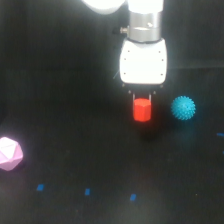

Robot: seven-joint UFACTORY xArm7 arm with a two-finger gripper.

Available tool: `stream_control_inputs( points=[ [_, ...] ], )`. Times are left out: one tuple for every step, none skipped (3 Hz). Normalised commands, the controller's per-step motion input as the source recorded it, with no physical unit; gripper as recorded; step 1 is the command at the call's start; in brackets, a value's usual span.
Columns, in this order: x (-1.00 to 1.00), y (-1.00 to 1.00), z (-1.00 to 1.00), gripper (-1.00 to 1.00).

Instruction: Pick up the red object from the table

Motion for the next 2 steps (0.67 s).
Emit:
stream_control_inputs(
  points=[
    [0.29, 0.33, 1.0, -1.0],
    [0.11, 0.37, 1.0, -1.0]
  ],
)
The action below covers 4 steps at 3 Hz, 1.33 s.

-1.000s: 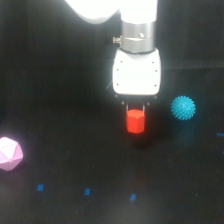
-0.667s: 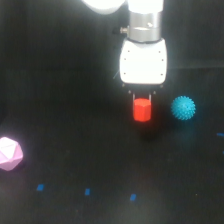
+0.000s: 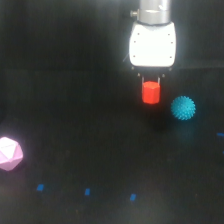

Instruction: Pick up the red object from the table

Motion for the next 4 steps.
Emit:
stream_control_inputs(
  points=[
    [0.09, -0.29, 0.89, -1.0],
    [-0.12, -0.64, 0.2, -1.0],
    [0.37, -1.0, 0.02, -0.8],
    [0.63, -1.0, 0.31, -1.0]
  ],
)
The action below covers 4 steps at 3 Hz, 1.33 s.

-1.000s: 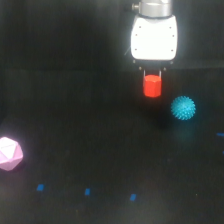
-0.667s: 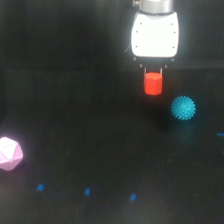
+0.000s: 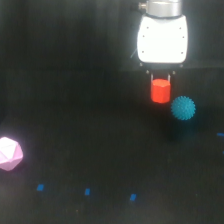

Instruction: Pick up the red object from the table

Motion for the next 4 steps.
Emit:
stream_control_inputs(
  points=[
    [0.06, -0.18, 0.35, -1.0],
    [-0.9, -0.03, -0.45, -1.0],
    [-0.41, 0.21, 0.1, -1.0],
    [0.37, 0.24, -0.11, -1.0]
  ],
)
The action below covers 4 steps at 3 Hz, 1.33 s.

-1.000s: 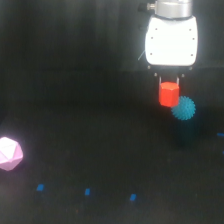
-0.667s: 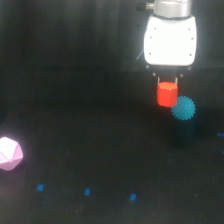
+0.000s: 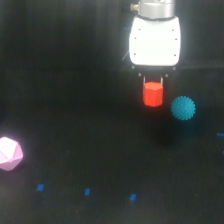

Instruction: Pick up the red object from the table

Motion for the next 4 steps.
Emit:
stream_control_inputs(
  points=[
    [0.16, 0.26, 0.17, -0.92],
    [-0.02, 0.06, 0.3, -1.0],
    [-0.09, -0.2, 0.08, -1.0],
    [0.2, 0.12, 0.51, -1.0]
  ],
)
